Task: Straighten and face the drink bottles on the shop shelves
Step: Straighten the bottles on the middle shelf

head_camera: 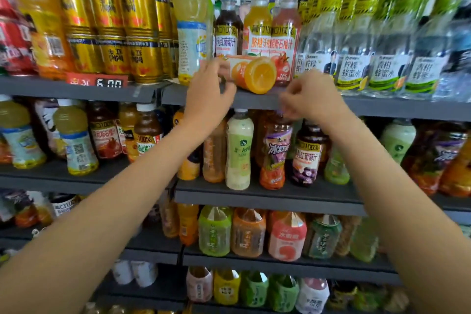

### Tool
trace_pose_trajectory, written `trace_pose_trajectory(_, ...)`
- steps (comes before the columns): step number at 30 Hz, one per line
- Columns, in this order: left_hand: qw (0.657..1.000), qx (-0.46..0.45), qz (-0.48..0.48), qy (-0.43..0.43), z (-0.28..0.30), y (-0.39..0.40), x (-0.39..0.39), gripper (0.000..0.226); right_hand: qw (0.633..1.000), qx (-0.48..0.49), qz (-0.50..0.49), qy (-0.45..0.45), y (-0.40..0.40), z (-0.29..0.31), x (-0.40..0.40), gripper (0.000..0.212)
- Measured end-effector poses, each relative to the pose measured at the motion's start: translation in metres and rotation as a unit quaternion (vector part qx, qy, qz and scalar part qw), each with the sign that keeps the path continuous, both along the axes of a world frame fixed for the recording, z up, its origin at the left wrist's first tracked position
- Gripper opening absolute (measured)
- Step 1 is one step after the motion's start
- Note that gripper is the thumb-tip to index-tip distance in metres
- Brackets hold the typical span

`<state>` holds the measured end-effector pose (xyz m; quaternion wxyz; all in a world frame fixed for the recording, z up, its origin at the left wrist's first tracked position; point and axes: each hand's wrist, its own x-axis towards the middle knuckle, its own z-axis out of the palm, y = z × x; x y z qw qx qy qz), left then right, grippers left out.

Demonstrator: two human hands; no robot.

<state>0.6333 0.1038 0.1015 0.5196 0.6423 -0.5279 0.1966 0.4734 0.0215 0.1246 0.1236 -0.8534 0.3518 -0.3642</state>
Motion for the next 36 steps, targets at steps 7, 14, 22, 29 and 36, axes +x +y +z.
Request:
trace_pose_trajectory(7,0.866,0.086,-0.151,0.469,0.048,-0.025,0.021,0.045,0.977,-0.102,0.009,0.187,-0.002,0.078,0.078,0.036)
trace_pose_trajectory(14,0.81,0.114,-0.208,0.536,0.053,-0.015,0.04,0.052,0.954,-0.058,-0.036,0.293,-0.018,0.065,0.103,0.067)
trace_pose_trajectory(22,0.835,0.131,-0.247,0.473,0.06,-0.029,0.016,0.043,0.964,0.169,0.066,-0.193,-0.039,0.03,0.081,0.08)
trace_pose_trajectory(29,0.877,0.133,-0.255,0.386,0.076,-0.038,0.009,0.048,0.975,0.106,0.084,-0.174,-0.062,0.013,0.097,0.087)
trace_pose_trajectory(36,0.936,0.165,-0.153,0.272,0.048,-0.031,0.019,0.037,0.979,0.085,0.002,-0.187,-0.065,0.011,0.11,0.092)
